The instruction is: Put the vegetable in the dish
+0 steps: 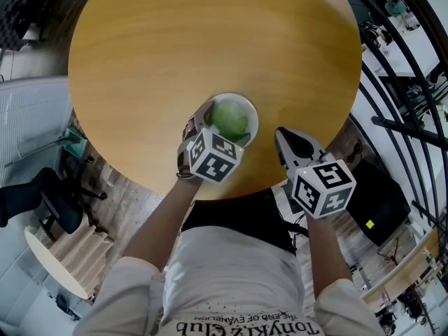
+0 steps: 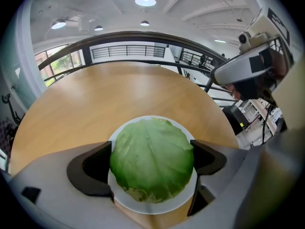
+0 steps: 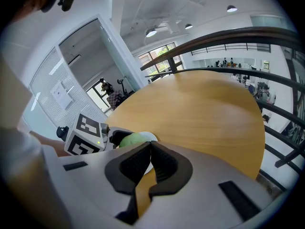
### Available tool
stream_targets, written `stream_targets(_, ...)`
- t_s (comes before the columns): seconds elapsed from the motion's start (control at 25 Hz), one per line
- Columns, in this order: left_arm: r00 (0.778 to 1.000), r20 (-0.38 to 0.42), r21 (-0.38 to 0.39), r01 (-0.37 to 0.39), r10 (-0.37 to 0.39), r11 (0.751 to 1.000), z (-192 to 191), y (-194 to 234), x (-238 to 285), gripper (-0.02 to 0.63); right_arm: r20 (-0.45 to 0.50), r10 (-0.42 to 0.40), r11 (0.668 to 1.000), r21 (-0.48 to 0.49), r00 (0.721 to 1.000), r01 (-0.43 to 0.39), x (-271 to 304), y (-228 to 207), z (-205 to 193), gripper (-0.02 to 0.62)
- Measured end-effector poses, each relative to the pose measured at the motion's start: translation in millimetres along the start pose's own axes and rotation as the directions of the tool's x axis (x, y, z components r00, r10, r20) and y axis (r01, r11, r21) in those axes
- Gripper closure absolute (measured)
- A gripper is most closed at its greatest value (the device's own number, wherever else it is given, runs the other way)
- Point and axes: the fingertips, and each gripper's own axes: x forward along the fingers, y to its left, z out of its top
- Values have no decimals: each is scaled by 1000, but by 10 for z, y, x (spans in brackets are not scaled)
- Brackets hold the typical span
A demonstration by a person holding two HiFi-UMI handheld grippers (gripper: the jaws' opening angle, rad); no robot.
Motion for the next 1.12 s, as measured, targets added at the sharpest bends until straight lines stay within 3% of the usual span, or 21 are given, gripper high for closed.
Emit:
stream_targets(0.4, 999, 48, -22, -1, 2, 1000, 126, 33, -218, 110, 15, 0, 1000, -12, 1000, 0, -55, 44, 47, 571)
stream_targets(0.56, 997, 67, -33, -42, 44, 999, 193, 73, -375, 112, 24, 5, 1000, -19, 1000, -4, -110, 37, 83, 571)
stream_targets(0.84, 995, 93, -121, -21, 32, 992, 188, 43, -653, 115, 38, 11, 999, -54, 999, -9, -213, 110, 190, 571)
stream_targets(0.96, 993, 111, -149, -32, 49, 988, 180, -8, -844, 143, 53, 13, 998, -69, 999, -10, -317, 140, 252, 571)
stream_targets(1.12, 985, 138, -146, -85, 105, 986, 164, -94, -1105, 253, 73, 18, 996, -92, 997, -11, -478, 237, 300, 571)
